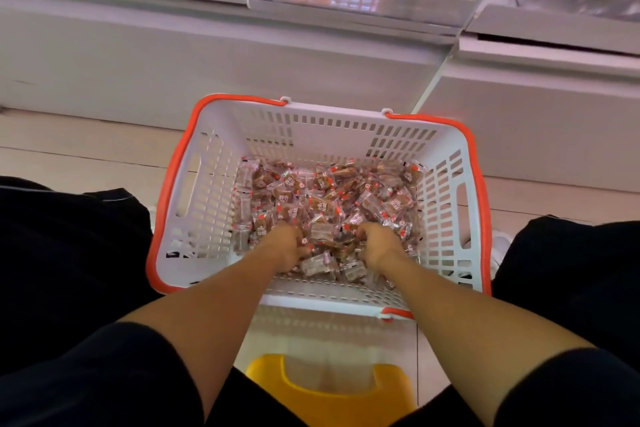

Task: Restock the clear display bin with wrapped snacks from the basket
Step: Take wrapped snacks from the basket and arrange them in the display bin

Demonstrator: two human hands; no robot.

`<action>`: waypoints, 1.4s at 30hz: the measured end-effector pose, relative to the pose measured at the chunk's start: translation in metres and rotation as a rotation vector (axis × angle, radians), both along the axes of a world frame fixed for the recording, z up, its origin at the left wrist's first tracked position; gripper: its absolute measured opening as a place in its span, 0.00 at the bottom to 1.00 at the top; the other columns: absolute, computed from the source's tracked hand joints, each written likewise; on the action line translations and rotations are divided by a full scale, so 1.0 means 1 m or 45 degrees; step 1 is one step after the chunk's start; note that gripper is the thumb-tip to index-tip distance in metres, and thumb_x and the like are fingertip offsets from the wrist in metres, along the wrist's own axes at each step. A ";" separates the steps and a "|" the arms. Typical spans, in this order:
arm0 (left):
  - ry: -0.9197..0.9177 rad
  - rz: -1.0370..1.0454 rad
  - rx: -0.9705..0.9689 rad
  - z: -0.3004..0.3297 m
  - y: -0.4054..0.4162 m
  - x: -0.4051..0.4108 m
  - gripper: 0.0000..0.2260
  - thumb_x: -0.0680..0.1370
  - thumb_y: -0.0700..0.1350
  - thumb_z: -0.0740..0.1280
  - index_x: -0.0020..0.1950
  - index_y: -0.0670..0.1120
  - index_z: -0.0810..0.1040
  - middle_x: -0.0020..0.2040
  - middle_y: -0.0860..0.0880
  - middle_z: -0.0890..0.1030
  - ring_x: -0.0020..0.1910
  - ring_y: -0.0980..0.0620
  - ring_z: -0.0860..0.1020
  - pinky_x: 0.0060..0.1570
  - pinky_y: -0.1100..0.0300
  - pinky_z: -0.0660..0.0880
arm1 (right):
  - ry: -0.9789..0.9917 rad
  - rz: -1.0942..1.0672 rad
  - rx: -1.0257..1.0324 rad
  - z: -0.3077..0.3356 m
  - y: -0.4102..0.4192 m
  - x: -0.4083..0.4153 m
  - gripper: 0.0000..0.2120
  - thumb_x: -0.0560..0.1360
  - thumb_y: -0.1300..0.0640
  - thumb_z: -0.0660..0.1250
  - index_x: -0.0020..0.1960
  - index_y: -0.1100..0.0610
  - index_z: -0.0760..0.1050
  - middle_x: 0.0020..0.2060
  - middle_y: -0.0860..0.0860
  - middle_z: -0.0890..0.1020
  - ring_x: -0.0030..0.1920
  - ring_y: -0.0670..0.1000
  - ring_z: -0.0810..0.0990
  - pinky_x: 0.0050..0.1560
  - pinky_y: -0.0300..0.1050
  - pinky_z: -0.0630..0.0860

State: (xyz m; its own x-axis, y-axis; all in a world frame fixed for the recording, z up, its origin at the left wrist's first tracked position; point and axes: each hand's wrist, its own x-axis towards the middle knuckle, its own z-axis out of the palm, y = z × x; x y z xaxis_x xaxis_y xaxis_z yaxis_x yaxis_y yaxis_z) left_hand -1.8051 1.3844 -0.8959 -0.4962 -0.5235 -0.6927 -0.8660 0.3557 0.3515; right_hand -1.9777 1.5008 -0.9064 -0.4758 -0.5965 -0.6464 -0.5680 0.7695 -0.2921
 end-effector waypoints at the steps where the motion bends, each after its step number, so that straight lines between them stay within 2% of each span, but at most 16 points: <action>1: 0.050 0.056 -0.015 -0.001 0.000 -0.002 0.08 0.79 0.49 0.68 0.44 0.45 0.76 0.42 0.49 0.75 0.41 0.53 0.75 0.44 0.57 0.72 | -0.011 -0.052 -0.033 -0.002 -0.001 -0.002 0.17 0.74 0.72 0.65 0.56 0.54 0.78 0.53 0.55 0.81 0.47 0.53 0.79 0.50 0.46 0.80; 3: 0.107 0.172 -0.038 -0.004 -0.001 -0.005 0.09 0.79 0.47 0.68 0.42 0.46 0.73 0.39 0.49 0.75 0.36 0.55 0.72 0.40 0.59 0.69 | -0.062 -0.205 -0.128 -0.002 -0.002 -0.004 0.10 0.75 0.69 0.69 0.51 0.56 0.81 0.54 0.54 0.83 0.46 0.50 0.79 0.42 0.38 0.75; 5: 0.162 0.244 -0.067 -0.007 -0.001 -0.007 0.08 0.78 0.44 0.69 0.42 0.46 0.72 0.48 0.48 0.75 0.41 0.53 0.72 0.43 0.60 0.69 | -0.103 -0.376 -0.251 -0.001 -0.005 -0.005 0.01 0.76 0.62 0.72 0.47 0.59 0.82 0.51 0.56 0.85 0.42 0.49 0.80 0.39 0.40 0.77; 8: 0.257 0.381 -0.043 -0.008 -0.005 -0.009 0.08 0.76 0.43 0.71 0.42 0.46 0.73 0.60 0.48 0.71 0.53 0.49 0.73 0.55 0.58 0.73 | -0.171 -0.585 -0.365 0.004 -0.011 -0.005 0.11 0.78 0.55 0.71 0.55 0.62 0.82 0.53 0.57 0.84 0.46 0.54 0.82 0.52 0.45 0.78; 11: 0.319 0.487 -0.030 -0.010 -0.008 -0.010 0.08 0.75 0.42 0.72 0.44 0.48 0.73 0.52 0.48 0.77 0.46 0.51 0.75 0.47 0.57 0.76 | -0.371 -0.677 -0.401 0.009 -0.018 0.000 0.11 0.79 0.54 0.69 0.50 0.62 0.81 0.45 0.61 0.85 0.36 0.54 0.79 0.44 0.48 0.78; 14: 0.416 0.650 0.034 -0.013 -0.009 -0.011 0.13 0.75 0.40 0.72 0.53 0.51 0.71 0.44 0.55 0.75 0.40 0.57 0.76 0.33 0.65 0.74 | -0.444 -0.619 -0.352 0.012 -0.022 0.004 0.05 0.81 0.55 0.66 0.53 0.55 0.79 0.39 0.54 0.81 0.28 0.49 0.73 0.27 0.39 0.71; 16: 0.440 0.778 0.174 -0.014 -0.011 -0.013 0.21 0.74 0.39 0.73 0.62 0.50 0.69 0.48 0.54 0.77 0.44 0.56 0.78 0.35 0.64 0.77 | -0.459 -0.540 -0.282 0.011 -0.022 0.005 0.06 0.81 0.58 0.64 0.55 0.54 0.78 0.42 0.51 0.79 0.29 0.47 0.73 0.22 0.35 0.68; 18: 0.388 0.746 0.225 -0.015 -0.013 -0.013 0.22 0.74 0.39 0.73 0.66 0.47 0.71 0.57 0.46 0.79 0.52 0.49 0.79 0.48 0.59 0.78 | -0.449 -0.470 -0.204 0.010 -0.020 0.006 0.06 0.82 0.58 0.63 0.54 0.55 0.78 0.40 0.50 0.79 0.31 0.49 0.75 0.27 0.39 0.73; 20: 0.285 0.657 0.152 -0.017 -0.013 -0.011 0.21 0.73 0.40 0.73 0.64 0.43 0.73 0.57 0.43 0.79 0.54 0.44 0.80 0.50 0.56 0.76 | -0.489 -0.466 -0.137 0.007 -0.015 0.006 0.08 0.81 0.53 0.65 0.52 0.57 0.79 0.38 0.49 0.80 0.36 0.51 0.80 0.39 0.47 0.81; 23: 0.153 0.675 0.159 -0.017 -0.013 -0.006 0.10 0.74 0.42 0.73 0.47 0.42 0.73 0.44 0.44 0.78 0.38 0.49 0.78 0.41 0.57 0.77 | -0.639 -0.390 0.037 0.013 -0.008 0.004 0.18 0.71 0.43 0.76 0.52 0.54 0.78 0.43 0.50 0.83 0.44 0.50 0.82 0.41 0.47 0.81; 25: 0.050 0.633 0.203 -0.014 -0.014 -0.005 0.10 0.77 0.45 0.71 0.43 0.41 0.73 0.33 0.47 0.75 0.28 0.54 0.73 0.33 0.61 0.76 | -0.565 -0.066 0.162 0.017 -0.010 0.003 0.25 0.63 0.46 0.82 0.53 0.54 0.77 0.49 0.49 0.82 0.49 0.51 0.80 0.46 0.45 0.78; 28: -0.088 0.524 0.350 -0.005 -0.014 -0.004 0.16 0.78 0.48 0.69 0.55 0.36 0.77 0.28 0.46 0.75 0.23 0.53 0.71 0.29 0.59 0.77 | -0.279 0.341 0.264 0.021 -0.014 0.004 0.32 0.60 0.49 0.84 0.59 0.56 0.76 0.54 0.52 0.80 0.51 0.54 0.78 0.47 0.45 0.73; 31: -0.140 0.518 0.507 0.001 -0.010 -0.004 0.22 0.77 0.49 0.70 0.63 0.35 0.73 0.38 0.42 0.78 0.32 0.49 0.75 0.35 0.56 0.79 | -0.154 0.487 0.311 0.024 -0.016 0.005 0.29 0.62 0.45 0.82 0.55 0.57 0.77 0.49 0.53 0.81 0.49 0.55 0.79 0.47 0.47 0.76; 34: -0.120 0.510 0.666 0.004 -0.005 -0.006 0.20 0.78 0.46 0.69 0.66 0.39 0.71 0.49 0.41 0.82 0.45 0.45 0.83 0.46 0.52 0.82 | -0.163 0.486 0.350 0.027 -0.014 0.004 0.25 0.64 0.45 0.81 0.51 0.59 0.76 0.46 0.53 0.80 0.47 0.55 0.79 0.46 0.49 0.78; 38: -0.049 0.608 0.727 0.003 -0.006 -0.003 0.11 0.79 0.42 0.67 0.58 0.37 0.75 0.43 0.40 0.82 0.38 0.46 0.82 0.52 0.46 0.81 | -0.492 0.093 0.371 0.026 -0.007 0.001 0.18 0.73 0.50 0.75 0.57 0.60 0.78 0.55 0.58 0.81 0.53 0.58 0.82 0.49 0.55 0.84; 42: -0.004 0.663 0.782 0.006 -0.007 -0.001 0.06 0.81 0.41 0.64 0.50 0.38 0.77 0.46 0.43 0.81 0.40 0.50 0.82 0.48 0.48 0.82 | -0.644 -0.004 0.406 0.028 -0.005 -0.002 0.06 0.76 0.56 0.72 0.53 0.54 0.79 0.56 0.57 0.83 0.55 0.58 0.83 0.54 0.57 0.82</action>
